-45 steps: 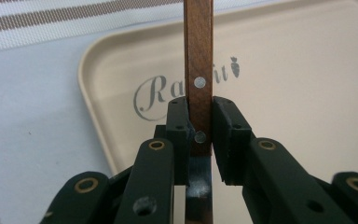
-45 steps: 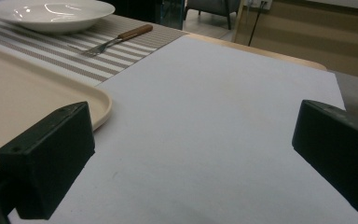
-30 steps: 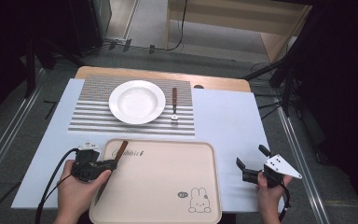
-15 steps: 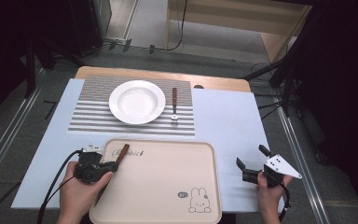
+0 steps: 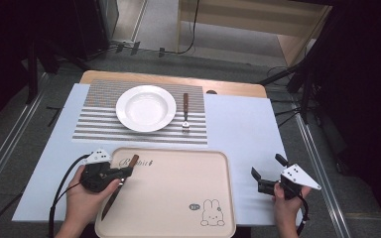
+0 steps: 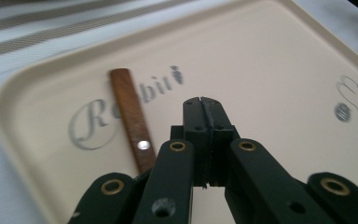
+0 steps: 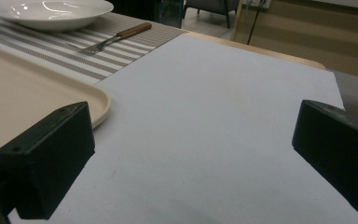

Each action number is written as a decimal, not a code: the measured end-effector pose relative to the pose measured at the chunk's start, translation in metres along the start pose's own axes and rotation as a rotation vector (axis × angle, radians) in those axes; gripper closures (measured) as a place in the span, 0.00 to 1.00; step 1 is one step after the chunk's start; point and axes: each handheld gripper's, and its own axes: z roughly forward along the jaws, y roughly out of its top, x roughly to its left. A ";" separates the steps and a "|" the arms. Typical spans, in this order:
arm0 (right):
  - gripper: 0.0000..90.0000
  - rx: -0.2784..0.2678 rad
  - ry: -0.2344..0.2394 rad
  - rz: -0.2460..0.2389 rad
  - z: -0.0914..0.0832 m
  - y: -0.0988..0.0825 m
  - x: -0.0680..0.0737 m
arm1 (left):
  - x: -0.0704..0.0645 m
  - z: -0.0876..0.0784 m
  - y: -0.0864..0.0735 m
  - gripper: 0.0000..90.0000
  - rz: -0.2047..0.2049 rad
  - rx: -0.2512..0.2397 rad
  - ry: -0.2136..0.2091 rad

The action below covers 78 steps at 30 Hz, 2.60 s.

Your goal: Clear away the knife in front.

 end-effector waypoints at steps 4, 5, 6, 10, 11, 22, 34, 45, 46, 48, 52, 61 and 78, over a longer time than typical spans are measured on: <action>0.00 0.001 -0.002 -0.001 0.000 0.000 0.000 | -0.002 0.010 -0.001 0.99 0.053 0.048 0.030; 0.00 0.001 -0.002 -0.001 0.000 0.000 0.000 | -0.002 0.010 -0.001 0.99 0.053 0.048 0.030; 0.00 0.003 -0.003 0.000 0.000 0.000 0.000 | -0.001 0.013 -0.002 0.99 0.073 0.077 0.055; 0.00 0.005 -0.005 0.000 0.000 0.000 0.001 | 0.005 0.013 -0.006 0.99 0.069 0.097 0.079; 0.00 0.005 -0.005 0.000 0.000 0.000 0.001 | 0.005 0.013 -0.006 0.99 0.069 0.097 0.079; 0.00 0.010 -0.007 -0.008 0.001 0.000 0.001 | 0.025 -0.002 -0.018 0.99 0.024 0.079 0.063; 0.00 0.013 -0.010 -0.008 0.001 0.000 0.001 | 0.033 -0.009 -0.029 0.99 0.045 0.063 0.041; 0.00 0.019 -0.019 -0.012 0.002 0.000 0.001 | 0.035 -0.024 -0.026 0.63 0.025 -0.106 0.013; 0.00 0.019 -0.023 -0.010 0.002 0.000 0.001 | 0.037 -0.028 -0.025 0.58 0.007 -0.146 0.021; 0.00 0.020 -0.024 -0.009 0.002 0.000 0.001 | 0.039 -0.031 -0.024 0.53 -0.011 -0.168 0.018; 0.00 0.016 -0.027 0.003 0.001 0.000 0.000 | 0.045 -0.041 -0.025 0.31 -0.034 -0.234 0.046; 0.00 0.025 -0.024 0.010 0.000 0.000 0.000 | 0.056 -0.060 -0.029 0.01 -0.044 -0.332 0.031; 0.00 0.005 -0.035 0.048 -0.005 0.002 -0.003 | 0.074 -0.076 -0.039 0.00 -0.037 -0.385 0.149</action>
